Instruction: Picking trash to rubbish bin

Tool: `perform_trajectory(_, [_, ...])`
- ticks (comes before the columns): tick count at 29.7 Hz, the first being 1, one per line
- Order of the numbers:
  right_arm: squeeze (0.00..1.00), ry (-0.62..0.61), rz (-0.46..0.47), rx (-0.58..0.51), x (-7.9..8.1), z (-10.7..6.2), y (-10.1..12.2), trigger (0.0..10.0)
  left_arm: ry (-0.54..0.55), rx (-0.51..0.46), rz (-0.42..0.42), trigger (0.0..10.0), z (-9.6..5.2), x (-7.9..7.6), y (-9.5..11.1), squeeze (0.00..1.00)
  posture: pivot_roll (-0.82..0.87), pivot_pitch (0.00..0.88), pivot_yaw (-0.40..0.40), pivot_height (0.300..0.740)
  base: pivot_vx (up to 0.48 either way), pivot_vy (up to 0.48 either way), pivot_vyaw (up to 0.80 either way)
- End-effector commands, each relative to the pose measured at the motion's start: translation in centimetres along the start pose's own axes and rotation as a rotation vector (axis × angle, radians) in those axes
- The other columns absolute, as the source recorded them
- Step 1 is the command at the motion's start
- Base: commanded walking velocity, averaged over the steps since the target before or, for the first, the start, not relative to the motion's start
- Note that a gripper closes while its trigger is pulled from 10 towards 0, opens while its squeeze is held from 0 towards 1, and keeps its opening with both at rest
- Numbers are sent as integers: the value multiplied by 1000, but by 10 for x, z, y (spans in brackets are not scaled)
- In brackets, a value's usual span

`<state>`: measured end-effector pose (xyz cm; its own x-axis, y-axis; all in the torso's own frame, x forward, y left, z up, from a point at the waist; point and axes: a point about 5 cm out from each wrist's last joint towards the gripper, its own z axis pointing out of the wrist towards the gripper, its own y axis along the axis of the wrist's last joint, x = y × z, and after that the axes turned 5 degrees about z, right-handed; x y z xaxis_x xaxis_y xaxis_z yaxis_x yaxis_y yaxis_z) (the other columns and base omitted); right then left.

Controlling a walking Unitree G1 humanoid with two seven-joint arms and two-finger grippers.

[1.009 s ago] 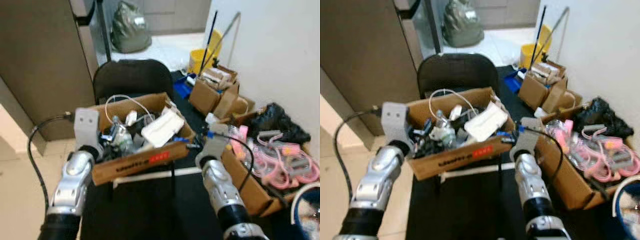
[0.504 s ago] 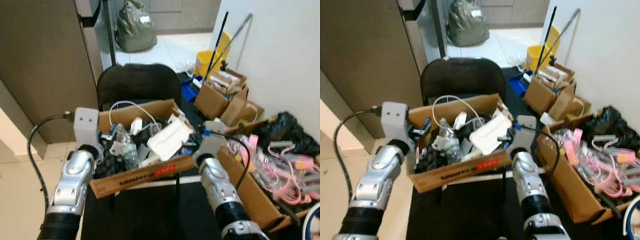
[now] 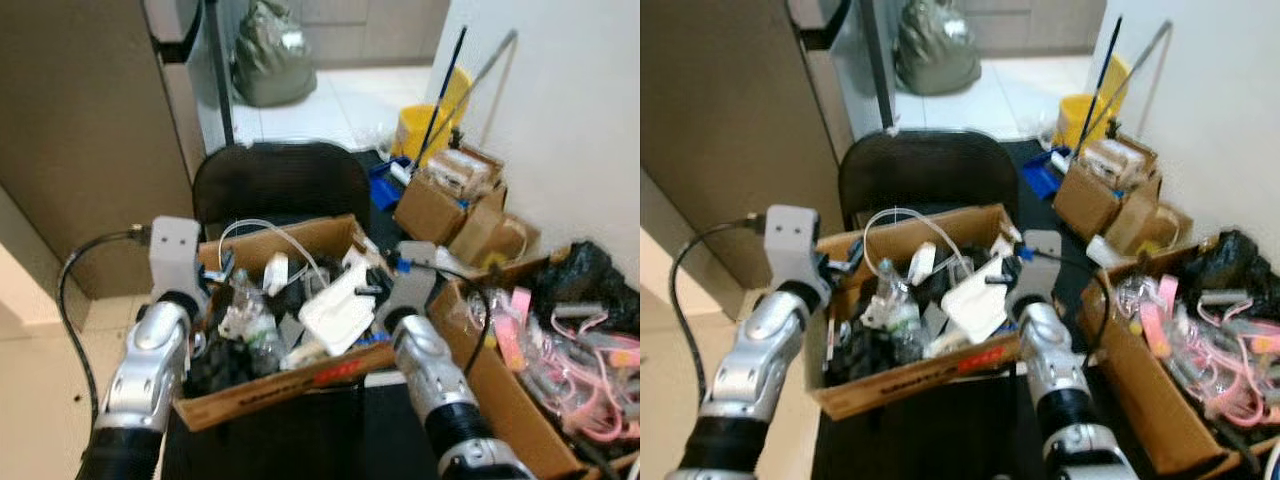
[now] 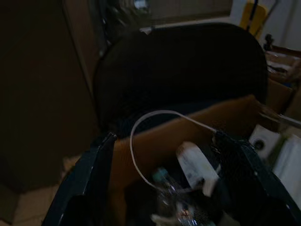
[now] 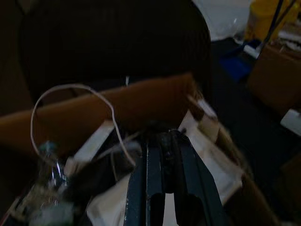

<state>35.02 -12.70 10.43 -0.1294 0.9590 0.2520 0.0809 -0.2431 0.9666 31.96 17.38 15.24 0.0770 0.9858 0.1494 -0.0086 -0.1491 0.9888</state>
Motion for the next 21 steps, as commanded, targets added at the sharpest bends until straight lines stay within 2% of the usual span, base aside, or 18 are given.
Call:
perform_trajectory(1, [0, 28, 1, 49, 7, -2, -12, 10000, 8, 29, 4, 10000, -3, 2, -7, 0, 35, 131, -19, 740, 315, 0, 0])
perform_trajectory(9, [0, 38, -3, 47, 10, 0, -11, 10000, -6, 34, 17, 10000, -4, 1, -8, 0, 40, 131, -22, 740, 302, 0, 0])
perform_trajectory(12, [0, 41, -4, 48, 10, 0, -11, 10000, -35, 38, -9, 10000, -6, -2, -9, 0, 40, 131, -22, 740, 0, 0, 0])
perform_trajectory(13, [0, 45, -6, 47, 10, 0, -11, 10000, -78, 55, 18, 10000, -7, -4, -11, 0, 39, 132, -22, 740, 0, 0, 0])
perform_trajectory(14, [0, 54, -8, 46, 12, 1, -10, 10000, -184, 88, 61, 10000, -12, -9, -14, 0, 38, 133, -21, 740, 0, 0, 0])
perform_trajectory(15, [0, 65, -8, 45, 13, 1, -9, 10000, -244, 99, 82, 10000, -16, -12, -15, 0, 38, 133, -21, 740, 0, 0, 0])
perform_trajectory(16, [0, 105, -17, 59, 16, 0, -11, 10000, -364, 137, 103, 10000, -25, -15, -18, 0, 38, 133, -21, 740, 0, 0, 0])
perform_trajectory(17, [0, 137, -29, 75, 19, 0, -13, 10000, -424, 165, 123, 10000, -30, -15, -20, 0, 38, 133, -21, 740, 0, 0, 0])
perform_trajectory(21, [0, 206, -56, 131, 26, -1, -20, 10000, -523, 240, 136, 10000, -42, -13, -25, 0, 44, 134, -20, 740, 0, 0, 0])
